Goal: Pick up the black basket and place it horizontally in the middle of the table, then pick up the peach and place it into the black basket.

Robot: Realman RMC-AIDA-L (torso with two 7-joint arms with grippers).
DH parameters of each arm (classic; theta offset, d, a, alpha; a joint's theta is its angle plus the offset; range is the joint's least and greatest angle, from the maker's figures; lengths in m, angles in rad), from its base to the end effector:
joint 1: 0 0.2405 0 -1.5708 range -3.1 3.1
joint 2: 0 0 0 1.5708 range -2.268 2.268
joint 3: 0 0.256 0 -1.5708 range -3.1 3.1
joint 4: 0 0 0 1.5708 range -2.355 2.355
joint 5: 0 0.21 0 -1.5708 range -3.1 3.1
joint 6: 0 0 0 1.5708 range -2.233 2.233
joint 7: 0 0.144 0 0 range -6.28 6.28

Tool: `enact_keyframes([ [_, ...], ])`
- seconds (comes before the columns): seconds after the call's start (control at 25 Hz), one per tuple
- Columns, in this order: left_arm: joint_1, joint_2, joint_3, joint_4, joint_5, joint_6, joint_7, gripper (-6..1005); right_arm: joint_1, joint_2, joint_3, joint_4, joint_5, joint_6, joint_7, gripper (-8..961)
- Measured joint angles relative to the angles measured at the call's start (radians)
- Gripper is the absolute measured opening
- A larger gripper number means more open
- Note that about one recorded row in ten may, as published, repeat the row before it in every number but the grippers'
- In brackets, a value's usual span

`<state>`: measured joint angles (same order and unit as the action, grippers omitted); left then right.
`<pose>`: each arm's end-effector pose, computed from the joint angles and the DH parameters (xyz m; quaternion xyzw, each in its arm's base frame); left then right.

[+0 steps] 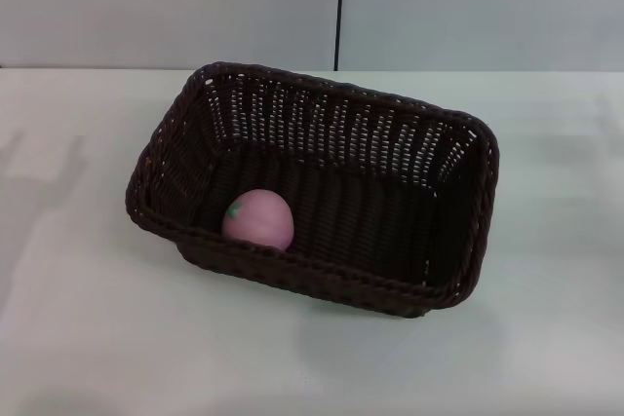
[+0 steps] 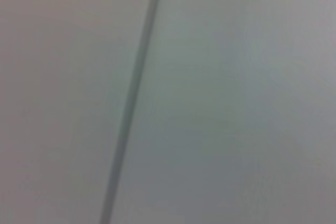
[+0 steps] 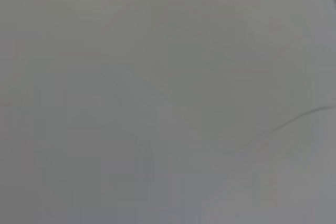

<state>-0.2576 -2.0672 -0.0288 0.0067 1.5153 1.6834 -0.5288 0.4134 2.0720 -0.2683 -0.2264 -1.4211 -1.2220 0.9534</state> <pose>-0.3523 0.2402 0.0380 -0.6217 -0.2242 -0.4624 0.5911 0.3621 0.3223 0.0330 -0.6690 0.3779 0.4004 0.4994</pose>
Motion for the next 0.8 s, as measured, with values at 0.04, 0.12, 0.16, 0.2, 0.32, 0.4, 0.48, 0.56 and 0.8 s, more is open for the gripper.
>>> enact_keyframes([
  [0.04,0.005,-0.001,-0.042,-0.027,-0.001,-0.002,0.039,843,-0.005,0.000,0.016,0.000,0.000,-0.002,0.000,444],
  [0.12,0.011,-0.002,-0.108,-0.070,-0.001,-0.008,0.108,843,-0.015,0.000,0.051,-0.002,0.001,-0.007,0.000,444],
  [0.16,0.014,-0.002,-0.162,-0.103,-0.001,-0.021,0.165,843,-0.020,-0.001,0.076,-0.003,0.001,-0.010,-0.004,444],
  [0.2,0.014,-0.002,-0.162,-0.103,-0.001,-0.021,0.165,843,-0.024,-0.001,0.099,-0.004,0.001,-0.014,-0.013,444],
  [0.32,0.015,-0.003,-0.202,-0.119,-0.001,-0.041,0.186,842,-0.036,0.000,0.157,-0.004,0.001,-0.031,-0.056,444],
  [0.4,0.015,-0.002,-0.209,-0.120,-0.001,-0.048,0.185,842,-0.044,0.000,0.192,-0.003,0.001,-0.045,-0.089,444],
  [0.48,0.015,-0.001,-0.215,-0.120,-0.001,-0.054,0.184,842,-0.050,0.000,0.243,0.000,0.001,-0.061,-0.140,444],
  [0.56,0.015,-0.001,-0.222,-0.121,-0.001,-0.063,0.183,842,-0.051,0.001,0.283,0.009,0.001,-0.076,-0.194,444],
  [0.8,0.007,-0.001,-0.226,-0.121,-0.001,-0.087,0.179,841,-0.048,0.002,0.365,0.056,0.001,-0.117,-0.341,444],
])
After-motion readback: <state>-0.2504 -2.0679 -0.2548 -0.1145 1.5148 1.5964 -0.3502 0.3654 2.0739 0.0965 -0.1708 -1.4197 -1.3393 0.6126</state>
